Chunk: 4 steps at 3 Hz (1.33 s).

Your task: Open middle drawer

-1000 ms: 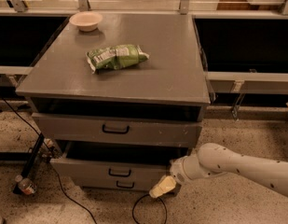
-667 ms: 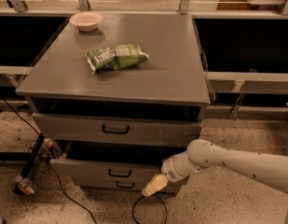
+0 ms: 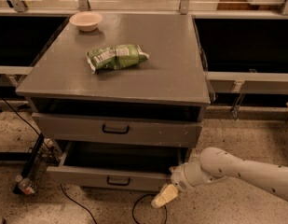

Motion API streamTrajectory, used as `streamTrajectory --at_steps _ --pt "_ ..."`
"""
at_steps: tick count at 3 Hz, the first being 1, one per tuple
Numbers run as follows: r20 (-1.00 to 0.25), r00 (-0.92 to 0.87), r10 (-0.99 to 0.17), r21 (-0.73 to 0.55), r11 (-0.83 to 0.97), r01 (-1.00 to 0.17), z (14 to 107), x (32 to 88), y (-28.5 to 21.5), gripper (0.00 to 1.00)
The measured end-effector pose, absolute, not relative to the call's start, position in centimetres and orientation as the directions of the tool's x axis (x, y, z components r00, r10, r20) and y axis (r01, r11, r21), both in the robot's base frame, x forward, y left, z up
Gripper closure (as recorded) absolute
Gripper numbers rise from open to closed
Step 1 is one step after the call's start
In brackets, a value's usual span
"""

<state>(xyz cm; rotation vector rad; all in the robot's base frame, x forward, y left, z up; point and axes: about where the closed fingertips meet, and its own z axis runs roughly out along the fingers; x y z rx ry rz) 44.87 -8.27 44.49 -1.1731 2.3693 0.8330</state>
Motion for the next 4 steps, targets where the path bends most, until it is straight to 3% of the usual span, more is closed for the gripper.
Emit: streamTrajectory --at_steps 4 --pt "-0.541 -0.546 -0.639 0.382 0.391 -0.837 44.1 43.0 -6.5 0.0"
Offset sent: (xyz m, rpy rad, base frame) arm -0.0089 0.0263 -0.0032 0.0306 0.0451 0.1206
